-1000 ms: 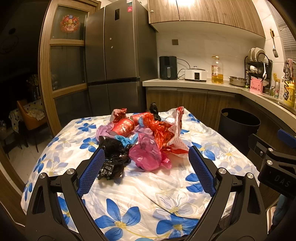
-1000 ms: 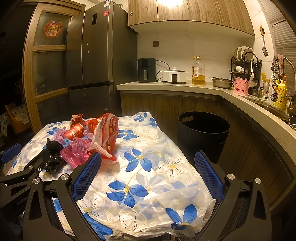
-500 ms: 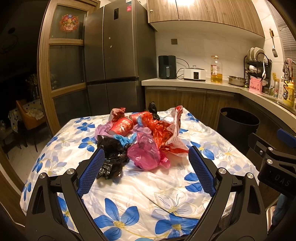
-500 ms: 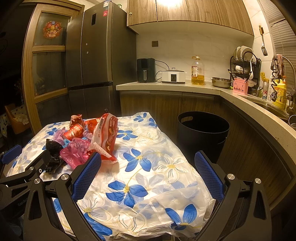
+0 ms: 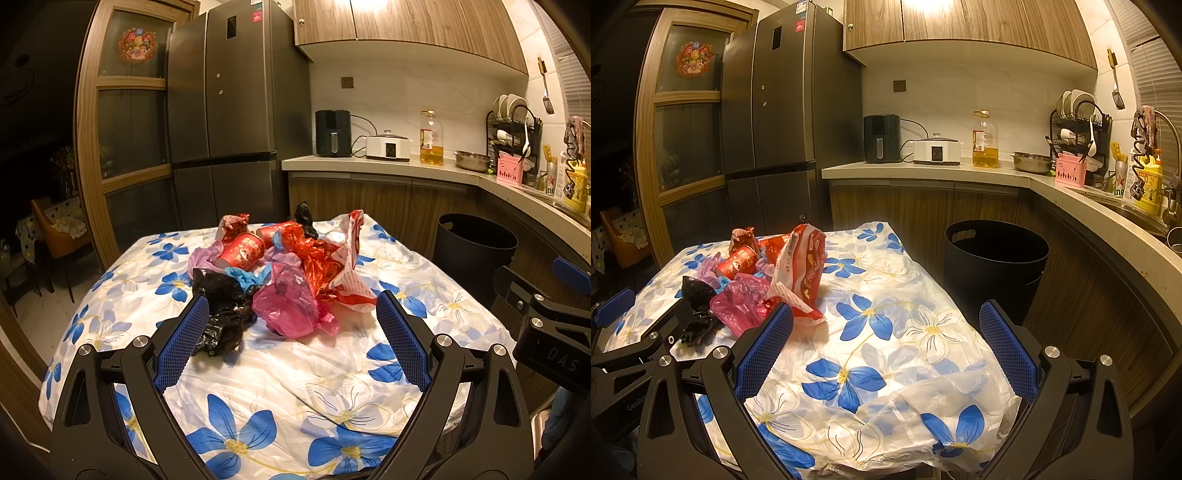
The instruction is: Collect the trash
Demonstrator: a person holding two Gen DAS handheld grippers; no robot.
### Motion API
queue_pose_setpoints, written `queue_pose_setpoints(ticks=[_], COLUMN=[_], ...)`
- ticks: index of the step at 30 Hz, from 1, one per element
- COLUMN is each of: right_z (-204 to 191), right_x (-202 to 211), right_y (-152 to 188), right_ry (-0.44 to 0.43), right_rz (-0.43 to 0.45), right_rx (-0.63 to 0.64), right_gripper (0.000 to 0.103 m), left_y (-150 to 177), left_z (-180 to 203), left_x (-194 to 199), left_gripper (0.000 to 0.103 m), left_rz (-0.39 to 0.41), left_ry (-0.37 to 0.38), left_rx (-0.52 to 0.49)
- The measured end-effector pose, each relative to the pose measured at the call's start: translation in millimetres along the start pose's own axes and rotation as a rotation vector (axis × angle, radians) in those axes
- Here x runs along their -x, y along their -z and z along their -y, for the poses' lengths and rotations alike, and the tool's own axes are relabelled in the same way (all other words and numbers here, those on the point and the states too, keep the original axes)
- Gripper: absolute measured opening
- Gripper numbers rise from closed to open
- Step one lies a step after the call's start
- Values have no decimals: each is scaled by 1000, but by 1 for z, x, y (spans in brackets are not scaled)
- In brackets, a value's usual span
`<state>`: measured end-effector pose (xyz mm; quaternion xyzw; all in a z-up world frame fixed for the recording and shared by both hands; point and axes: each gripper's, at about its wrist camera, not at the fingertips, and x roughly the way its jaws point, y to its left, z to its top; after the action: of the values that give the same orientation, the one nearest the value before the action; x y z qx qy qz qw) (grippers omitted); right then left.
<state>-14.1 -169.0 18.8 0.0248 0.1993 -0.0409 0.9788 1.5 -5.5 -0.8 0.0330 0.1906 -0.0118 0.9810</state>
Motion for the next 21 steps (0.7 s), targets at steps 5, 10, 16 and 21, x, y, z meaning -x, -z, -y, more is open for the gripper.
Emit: queue_pose_setpoints(ticks=[5, 10, 16, 21], right_z=[-1, -1, -1, -1], right_x=[-1, -1, 0, 0], right_y=[2, 3, 3, 3], right_ry=[4, 7, 6, 6], right_rz=[1, 2, 2, 2], right_rx=[-4, -7, -7, -7], right_gripper=[98, 98, 98, 98], left_y=[1, 1, 1, 1], left_z=[2, 2, 2, 2], left_x=[0, 0, 0, 0], left_gripper=[90, 90, 90, 90], left_rz=[2, 1, 1, 0], left_ry=[0, 0, 1, 1], left_rx=[0, -1, 0, 1])
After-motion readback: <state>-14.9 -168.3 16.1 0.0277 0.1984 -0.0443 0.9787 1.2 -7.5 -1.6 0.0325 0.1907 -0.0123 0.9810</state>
